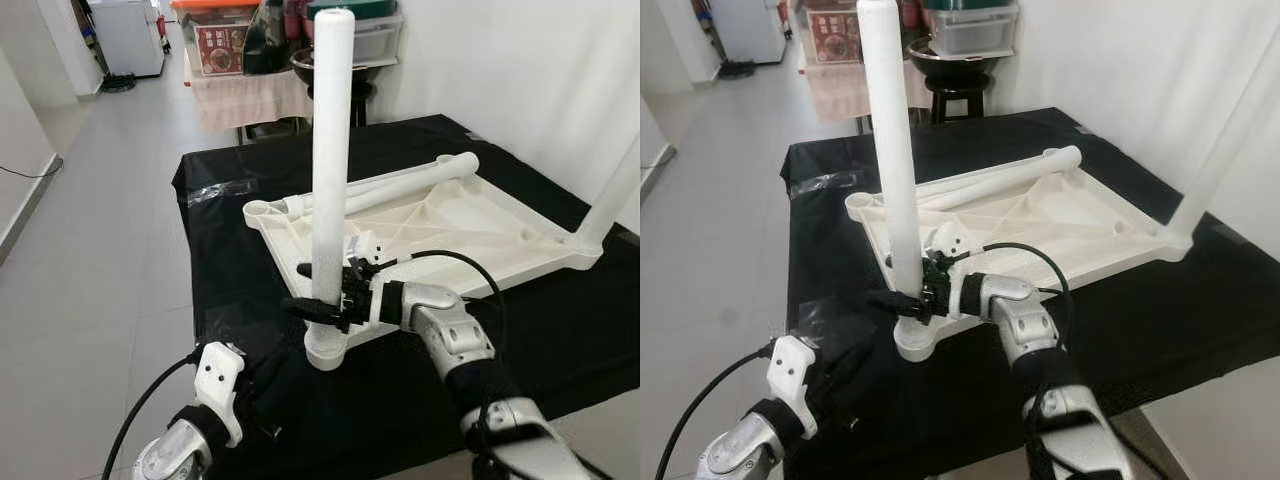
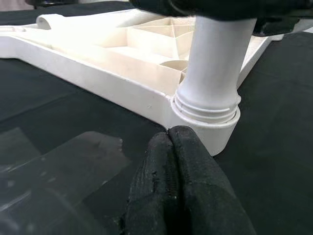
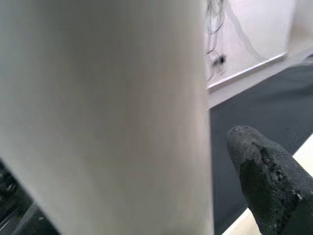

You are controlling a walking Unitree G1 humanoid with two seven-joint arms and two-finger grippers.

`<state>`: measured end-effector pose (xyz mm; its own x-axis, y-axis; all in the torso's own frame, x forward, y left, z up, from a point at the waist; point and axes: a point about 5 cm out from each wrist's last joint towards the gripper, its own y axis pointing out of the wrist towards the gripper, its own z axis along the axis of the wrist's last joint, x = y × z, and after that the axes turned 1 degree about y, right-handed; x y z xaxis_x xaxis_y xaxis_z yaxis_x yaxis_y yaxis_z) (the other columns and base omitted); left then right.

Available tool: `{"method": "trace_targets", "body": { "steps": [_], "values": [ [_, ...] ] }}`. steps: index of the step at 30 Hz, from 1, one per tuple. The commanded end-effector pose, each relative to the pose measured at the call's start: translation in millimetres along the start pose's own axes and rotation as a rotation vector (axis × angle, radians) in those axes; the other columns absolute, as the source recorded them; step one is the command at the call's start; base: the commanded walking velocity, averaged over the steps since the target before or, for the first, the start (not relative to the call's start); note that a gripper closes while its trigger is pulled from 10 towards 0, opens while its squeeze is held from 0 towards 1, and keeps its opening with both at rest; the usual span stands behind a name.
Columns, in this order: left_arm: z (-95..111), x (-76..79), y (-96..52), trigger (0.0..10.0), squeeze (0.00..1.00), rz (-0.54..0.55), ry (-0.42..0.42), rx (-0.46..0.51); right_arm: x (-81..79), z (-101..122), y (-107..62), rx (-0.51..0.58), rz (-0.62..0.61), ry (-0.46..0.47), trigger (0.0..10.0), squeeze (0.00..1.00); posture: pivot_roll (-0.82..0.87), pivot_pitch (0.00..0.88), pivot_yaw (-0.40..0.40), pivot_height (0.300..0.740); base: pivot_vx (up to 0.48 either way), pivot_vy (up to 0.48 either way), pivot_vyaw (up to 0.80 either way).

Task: Building children table

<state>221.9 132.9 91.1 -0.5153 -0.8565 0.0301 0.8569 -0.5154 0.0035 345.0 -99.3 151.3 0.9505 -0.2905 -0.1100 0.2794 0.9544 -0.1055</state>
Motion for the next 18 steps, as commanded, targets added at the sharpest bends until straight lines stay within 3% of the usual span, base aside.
{"method": "trace_targets", "body": {
  "steps": [1,2,3,14,18],
  "values": [
    [-5,2.4,1.1,10.0,0.00,0.002,0.005,-0.020,5.4,6,0.7,-0.002,0.014,-0.004,4.9,0.00,0.04,0.000,-0.038,0.740,0.000,0.000,0.00],
    [-5,2.4,1.1,10.0,0.00,0.002,0.005,-0.020,5.4,6,0.7,-0.002,0.014,-0.004,4.9,0.00,0.04,0.000,-0.038,0.740,0.000,0.000,0.00],
    [-6,4.6,3.1,10.0,0.00,0.001,0.006,-0.019,9.0,9,-2.4,0.003,0.022,0.016,0.0,0.00,0.04,0.000,-0.047,0.740,0.000,0.000,0.00],
    [-8,9.5,7.1,10.0,0.00,-0.006,-0.001,-0.015,11.3,5,-16.8,0.017,0.027,0.003,0.0,0.00,0.00,0.000,-0.041,0.740,0.000,0.000,0.00],
    [-10,9.2,2.9,10.0,0.00,-0.010,-0.006,-0.023,1.3,-28,-21.0,0.003,-0.235,0.011,0.0,0.00,-0.02,0.000,-0.031,0.740,0.000,0.000,0.00]
  ]
}}
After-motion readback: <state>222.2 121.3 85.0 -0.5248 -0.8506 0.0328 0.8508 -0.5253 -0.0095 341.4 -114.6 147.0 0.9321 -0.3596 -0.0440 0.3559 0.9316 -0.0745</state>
